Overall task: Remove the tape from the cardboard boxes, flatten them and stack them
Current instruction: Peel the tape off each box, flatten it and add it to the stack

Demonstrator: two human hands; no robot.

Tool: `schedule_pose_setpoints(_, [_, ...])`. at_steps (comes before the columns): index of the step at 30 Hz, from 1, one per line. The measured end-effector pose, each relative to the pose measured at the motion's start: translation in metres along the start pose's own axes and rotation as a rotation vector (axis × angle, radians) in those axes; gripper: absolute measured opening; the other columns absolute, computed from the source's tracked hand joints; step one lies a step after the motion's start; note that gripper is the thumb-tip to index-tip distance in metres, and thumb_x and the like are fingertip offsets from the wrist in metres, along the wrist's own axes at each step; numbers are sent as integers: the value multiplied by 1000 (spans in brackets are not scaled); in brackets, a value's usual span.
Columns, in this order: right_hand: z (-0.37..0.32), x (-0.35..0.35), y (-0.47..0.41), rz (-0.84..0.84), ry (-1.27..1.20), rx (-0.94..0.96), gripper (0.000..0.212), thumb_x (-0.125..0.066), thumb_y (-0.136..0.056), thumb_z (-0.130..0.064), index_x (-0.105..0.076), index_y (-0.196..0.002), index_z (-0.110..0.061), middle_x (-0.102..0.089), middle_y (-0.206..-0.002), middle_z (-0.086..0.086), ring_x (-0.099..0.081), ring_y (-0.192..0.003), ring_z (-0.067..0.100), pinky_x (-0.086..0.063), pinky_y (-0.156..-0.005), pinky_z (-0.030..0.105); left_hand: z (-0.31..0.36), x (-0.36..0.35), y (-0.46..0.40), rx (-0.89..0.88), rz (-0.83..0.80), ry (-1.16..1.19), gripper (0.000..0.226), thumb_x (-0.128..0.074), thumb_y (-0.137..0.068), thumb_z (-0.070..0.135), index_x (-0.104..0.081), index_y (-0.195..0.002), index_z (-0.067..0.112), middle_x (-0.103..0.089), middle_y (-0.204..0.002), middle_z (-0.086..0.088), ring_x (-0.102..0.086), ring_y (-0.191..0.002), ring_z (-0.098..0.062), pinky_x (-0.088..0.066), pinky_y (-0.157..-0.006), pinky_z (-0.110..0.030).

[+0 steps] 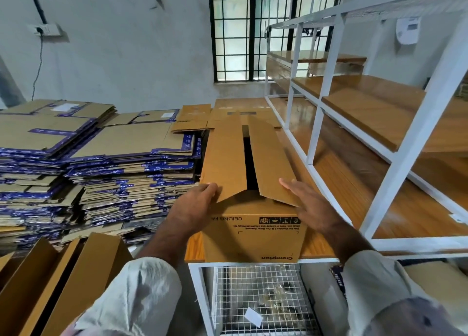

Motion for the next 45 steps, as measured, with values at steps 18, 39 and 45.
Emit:
schedule_pose_setpoints(18, [-34, -26, 18, 225, -152, -304, 69, -65, -85, -71, -49, -147, -44, -43, -159, 1, -44, -142, 27, -43, -104, 48, 49, -32, 14, 88, -105, -90, 82, -42, -83, 86, -7, -148, 52, -2, -167, -7, -4, -152, -42, -42, -104, -69])
schedule_pose_setpoints(39, [-167, -46, 13, 268, 325, 172, 59, -54, -95, -59, -44, -148, -36, -36, -161, 7, -34, -145, 29, -27, -115, 55, 28, -107, 50, 133, 167, 915, 89, -52, -91, 71, -19, -163, 29, -37, -157, 16, -39, -143, -2, -37, -106, -15])
schedule_pose_setpoints(45, [-42, 2, 35, 658, -315, -497, 74, -54, -92, -70, -43, -147, -21, -48, -150, 9, -48, -135, 30, -45, -108, 55, 31, -105, 49, 221, 87, 1001, 94, -54, -85, 80, 4, -155, 58, -33, -164, 1, -32, -149, -22, -37, -117, -57])
Point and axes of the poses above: each hand's wrist, its own y-axis away from the middle knuckle, its own x-axis out of the back of the hand, z = x × y, the point moved 2 cm from there along -y, towards the middle knuckle
